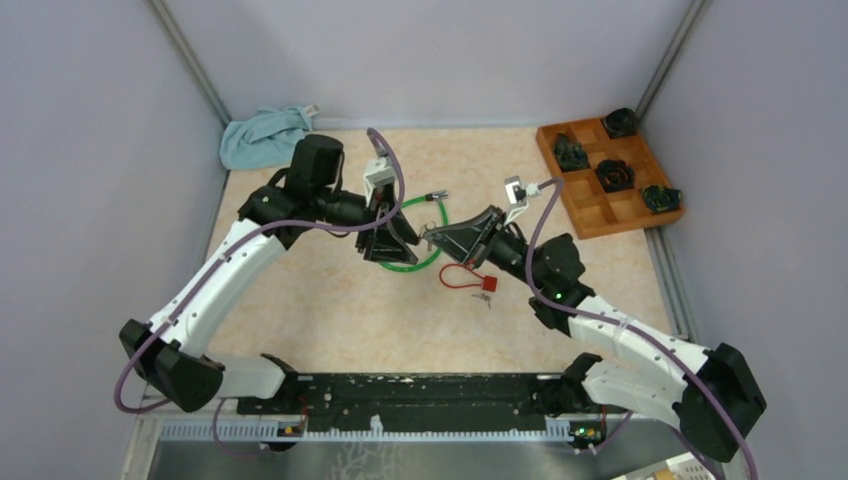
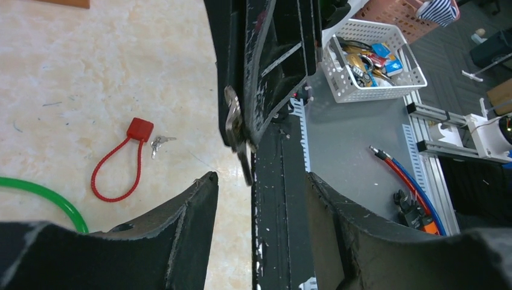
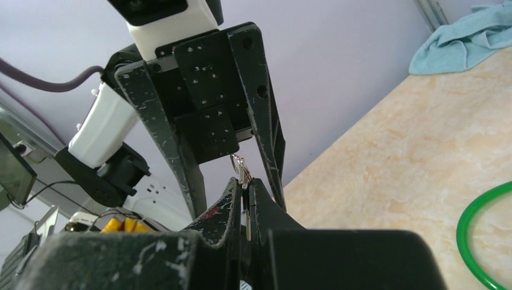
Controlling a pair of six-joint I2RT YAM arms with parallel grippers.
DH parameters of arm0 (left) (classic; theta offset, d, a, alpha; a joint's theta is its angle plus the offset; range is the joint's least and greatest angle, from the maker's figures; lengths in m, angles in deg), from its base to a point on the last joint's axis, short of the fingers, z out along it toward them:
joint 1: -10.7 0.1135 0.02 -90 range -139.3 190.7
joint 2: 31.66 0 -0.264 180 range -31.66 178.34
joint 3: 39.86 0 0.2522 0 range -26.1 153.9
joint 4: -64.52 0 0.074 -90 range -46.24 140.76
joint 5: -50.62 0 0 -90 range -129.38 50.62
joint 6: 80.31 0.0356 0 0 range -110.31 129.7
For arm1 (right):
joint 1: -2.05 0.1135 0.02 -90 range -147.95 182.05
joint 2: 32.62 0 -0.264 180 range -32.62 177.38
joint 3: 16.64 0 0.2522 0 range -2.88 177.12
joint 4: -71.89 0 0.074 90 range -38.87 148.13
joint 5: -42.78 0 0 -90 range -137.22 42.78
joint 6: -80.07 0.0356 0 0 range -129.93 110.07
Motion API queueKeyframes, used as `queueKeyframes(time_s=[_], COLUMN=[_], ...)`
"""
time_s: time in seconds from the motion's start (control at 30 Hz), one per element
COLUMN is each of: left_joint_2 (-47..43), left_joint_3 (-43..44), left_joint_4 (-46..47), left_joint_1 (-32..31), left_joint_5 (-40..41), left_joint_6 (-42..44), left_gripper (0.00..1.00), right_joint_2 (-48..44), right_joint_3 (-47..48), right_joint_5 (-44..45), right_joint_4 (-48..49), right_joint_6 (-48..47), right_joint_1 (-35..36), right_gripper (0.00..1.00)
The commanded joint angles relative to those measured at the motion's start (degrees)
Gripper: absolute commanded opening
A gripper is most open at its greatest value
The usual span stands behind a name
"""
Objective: Unlock with the key
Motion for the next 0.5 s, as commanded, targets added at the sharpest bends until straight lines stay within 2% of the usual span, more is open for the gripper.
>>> queueKeyframes(time_s=[0.0,0.07,0.13,0.27,0.37,0.4,0.47], left_joint_2=[1.10,1.24,1.25,1.17,1.29,1.33,1.61], left_joint_3=[1.64,2.09,2.21,2.23,2.79,3.17,4.27], left_joint_4=[2.18,1.75,1.16,-0.32,-1.55,-1.87,-2.96], left_joint_1=[-1.21,-1.17,-1.17,-1.17,-1.17,-1.17,-1.17], left_joint_5=[-0.53,0.09,0.80,2.81,5.10,5.82,7.52], left_joint_6=[-1.22,-0.66,0.20,2.36,4.23,4.97,7.06], left_gripper=[0.57,0.47,0.30,0.02,0.00,0.00,0.00], right_joint_2=[1.14,1.14,1.02,1.14,1.26,1.22,0.96], right_joint_3=[2.82,2.84,2.61,2.60,2.51,2.51,2.28], right_joint_5=[-0.43,-0.06,0.46,0.58,0.14,-0.04,-0.39], right_joint_4=[2.68,2.54,2.76,3.17,2.92,2.69,2.23], right_joint_6=[-0.33,-0.51,-0.68,-0.80,-0.91,-0.99,-0.75], right_joint_1=[0.94,1.07,1.12,1.39,1.73,1.77,1.73], right_gripper=[0.00,0.00,0.00,0.00,0.00,0.03,0.19])
